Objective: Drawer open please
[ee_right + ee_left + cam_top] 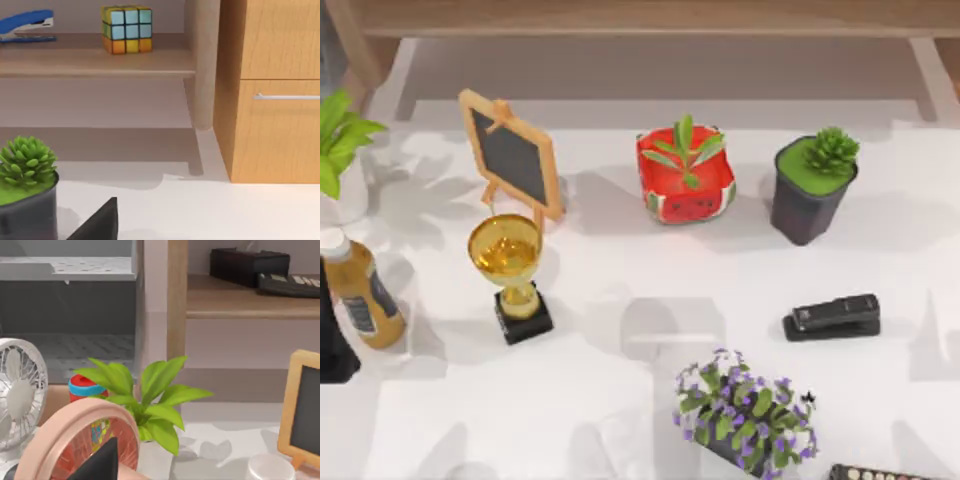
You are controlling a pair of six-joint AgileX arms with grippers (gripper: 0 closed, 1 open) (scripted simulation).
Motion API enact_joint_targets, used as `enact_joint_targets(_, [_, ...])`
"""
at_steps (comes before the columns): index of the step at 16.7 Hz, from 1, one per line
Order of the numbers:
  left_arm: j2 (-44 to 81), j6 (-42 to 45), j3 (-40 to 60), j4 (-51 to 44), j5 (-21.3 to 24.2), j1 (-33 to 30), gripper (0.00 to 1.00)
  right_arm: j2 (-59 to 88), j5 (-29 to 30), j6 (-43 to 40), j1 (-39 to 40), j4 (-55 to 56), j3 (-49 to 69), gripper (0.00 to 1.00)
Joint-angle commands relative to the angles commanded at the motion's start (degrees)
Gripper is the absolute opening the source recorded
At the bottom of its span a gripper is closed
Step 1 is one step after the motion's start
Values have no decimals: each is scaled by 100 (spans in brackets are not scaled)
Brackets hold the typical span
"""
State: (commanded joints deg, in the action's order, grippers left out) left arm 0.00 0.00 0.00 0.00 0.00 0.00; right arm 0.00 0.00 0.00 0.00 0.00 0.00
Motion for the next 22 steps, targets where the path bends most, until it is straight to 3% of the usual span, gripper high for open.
enact_joint_targets(7, [0, 0, 0, 0, 0, 0, 100, 943, -486, -13, -390, 450, 622, 100])
enact_joint_targets(16, [0, 0, 0, 0, 0, 0, 100, 5150, -2029, 71, -1838, 2112, 2872, 100])
enact_joint_targets(22, [0, 0, 0, 0, 0, 0, 100, 6890, -2567, 98, -2597, 2939, 3955, 100])
